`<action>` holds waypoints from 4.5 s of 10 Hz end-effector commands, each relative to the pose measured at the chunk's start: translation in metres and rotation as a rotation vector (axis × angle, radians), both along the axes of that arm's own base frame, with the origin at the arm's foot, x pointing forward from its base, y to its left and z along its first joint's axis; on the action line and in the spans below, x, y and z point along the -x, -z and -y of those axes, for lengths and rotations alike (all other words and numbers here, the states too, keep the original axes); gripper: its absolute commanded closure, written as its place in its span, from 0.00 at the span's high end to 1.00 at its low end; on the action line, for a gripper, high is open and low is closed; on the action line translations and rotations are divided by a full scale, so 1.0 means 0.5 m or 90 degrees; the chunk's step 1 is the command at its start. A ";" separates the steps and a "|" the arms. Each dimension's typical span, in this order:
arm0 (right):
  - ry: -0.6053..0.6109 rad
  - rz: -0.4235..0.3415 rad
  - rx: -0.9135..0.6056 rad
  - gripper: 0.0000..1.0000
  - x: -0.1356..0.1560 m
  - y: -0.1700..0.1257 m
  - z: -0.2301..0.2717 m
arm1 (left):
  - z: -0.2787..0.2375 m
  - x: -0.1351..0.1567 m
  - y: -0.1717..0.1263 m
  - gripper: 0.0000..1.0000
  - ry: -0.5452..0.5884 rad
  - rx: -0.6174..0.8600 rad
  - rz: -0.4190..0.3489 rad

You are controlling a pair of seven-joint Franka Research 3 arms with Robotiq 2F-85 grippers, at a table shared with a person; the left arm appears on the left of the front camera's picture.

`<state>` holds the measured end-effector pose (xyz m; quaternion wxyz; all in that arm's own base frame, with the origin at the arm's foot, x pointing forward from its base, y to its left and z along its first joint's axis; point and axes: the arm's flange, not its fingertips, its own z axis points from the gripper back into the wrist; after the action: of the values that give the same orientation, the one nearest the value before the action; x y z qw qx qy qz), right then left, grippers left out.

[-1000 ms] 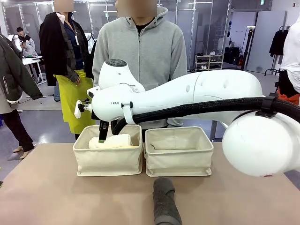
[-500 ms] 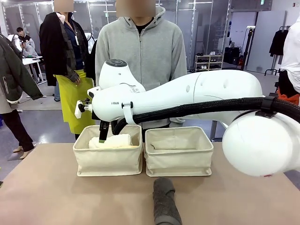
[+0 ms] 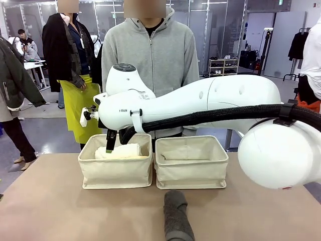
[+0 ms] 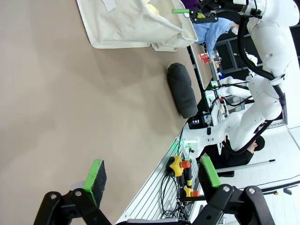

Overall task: Divide the towels into two baskets.
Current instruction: Pick up one hotel-folded towel from the bottom of the table and place it in the Fabric basket indicated by the person.

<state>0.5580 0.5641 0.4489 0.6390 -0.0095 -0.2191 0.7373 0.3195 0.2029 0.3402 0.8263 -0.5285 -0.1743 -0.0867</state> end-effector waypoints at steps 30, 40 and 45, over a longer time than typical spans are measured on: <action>0.716 -0.744 -0.736 1.00 0.710 0.139 1.245 | 0.000 0.007 -0.003 1.00 -0.004 0.004 0.005; 0.744 -0.766 -0.807 1.00 0.651 0.074 1.499 | 0.000 0.007 -0.003 1.00 -0.004 0.004 0.005; 0.744 -0.766 -0.807 1.00 0.651 0.074 1.499 | 0.000 0.007 -0.003 1.00 -0.004 0.004 0.005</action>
<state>0.2314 -0.1847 0.4085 0.7868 0.5922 -0.1680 -0.0449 0.3193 0.2030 0.3403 0.8264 -0.5284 -0.1745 -0.0865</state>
